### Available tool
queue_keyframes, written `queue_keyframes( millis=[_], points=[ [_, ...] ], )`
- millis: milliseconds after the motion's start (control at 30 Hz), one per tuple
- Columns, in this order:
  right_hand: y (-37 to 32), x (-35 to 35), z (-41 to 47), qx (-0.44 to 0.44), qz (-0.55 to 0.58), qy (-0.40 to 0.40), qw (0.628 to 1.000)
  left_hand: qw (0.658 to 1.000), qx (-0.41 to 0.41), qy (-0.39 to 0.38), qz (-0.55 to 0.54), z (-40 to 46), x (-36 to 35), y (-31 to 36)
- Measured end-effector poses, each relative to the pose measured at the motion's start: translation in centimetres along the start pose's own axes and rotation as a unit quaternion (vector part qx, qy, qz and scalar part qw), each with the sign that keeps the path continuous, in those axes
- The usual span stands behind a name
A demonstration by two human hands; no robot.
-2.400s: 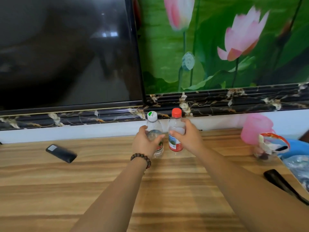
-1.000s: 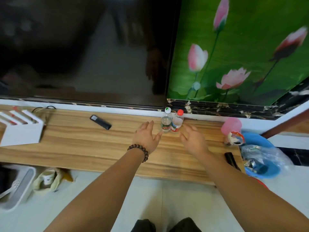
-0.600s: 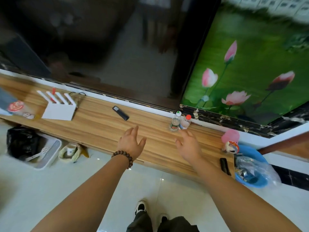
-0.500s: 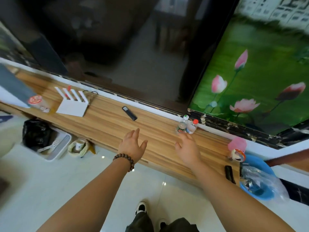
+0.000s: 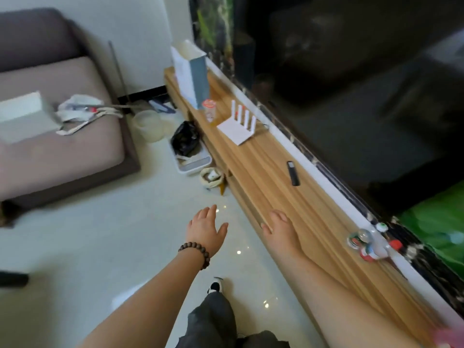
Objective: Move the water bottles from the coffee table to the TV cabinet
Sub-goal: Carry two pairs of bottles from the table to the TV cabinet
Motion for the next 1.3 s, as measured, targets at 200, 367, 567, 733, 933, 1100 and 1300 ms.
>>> queue_keyframes(
  millis=[200, 367, 567, 733, 933, 1100, 1300],
  points=[
    [-7.4, -7.9, -2.2, 0.113, -0.012, -0.097, 0.989, 0.987, 0.147, 0.053, -0.036, -8.2, 1.2, -9.5],
    [-15.4, -15.2, -6.6, 0.207, -0.047, -0.183, 0.96, 0.954, 0.271, 0.105, -0.069, -17.0, 3.3, -18.2],
    [-24.3, -23.1, -13.1, 0.307, -0.086, -0.261, 0.911, 0.899, 0.393, 0.169, -0.098, -27.3, 5.4, -27.3],
    [-30.9, -30.1, -19.5, 0.373, -0.12, -0.305, 0.868, 0.849, 0.467, 0.219, -0.118, -36.3, 6.2, -34.3],
    [-39.5, -39.1, -29.3, 0.444, -0.142, -0.359, 0.809, 0.791, 0.537, 0.254, -0.147, -46.0, 7.1, -43.3],
    [-46.2, -45.3, -35.6, 0.477, -0.149, -0.381, 0.778, 0.751, 0.577, 0.275, -0.167, -52.7, 8.4, -50.2],
    [-51.9, -50.5, -39.7, 0.492, -0.146, -0.403, 0.758, 0.722, 0.601, 0.288, -0.186, -56.0, 10.3, -57.1]
  ],
)
Point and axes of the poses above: each hand's wrist, its own z-axis towards the middle knuckle, its own x-axis out of the back of the hand, y = z × x, the point moved 8 cm from there along z, towards the middle knuckle, and after that the axes turned 3 degrees about -x, right-handed, at the moved point
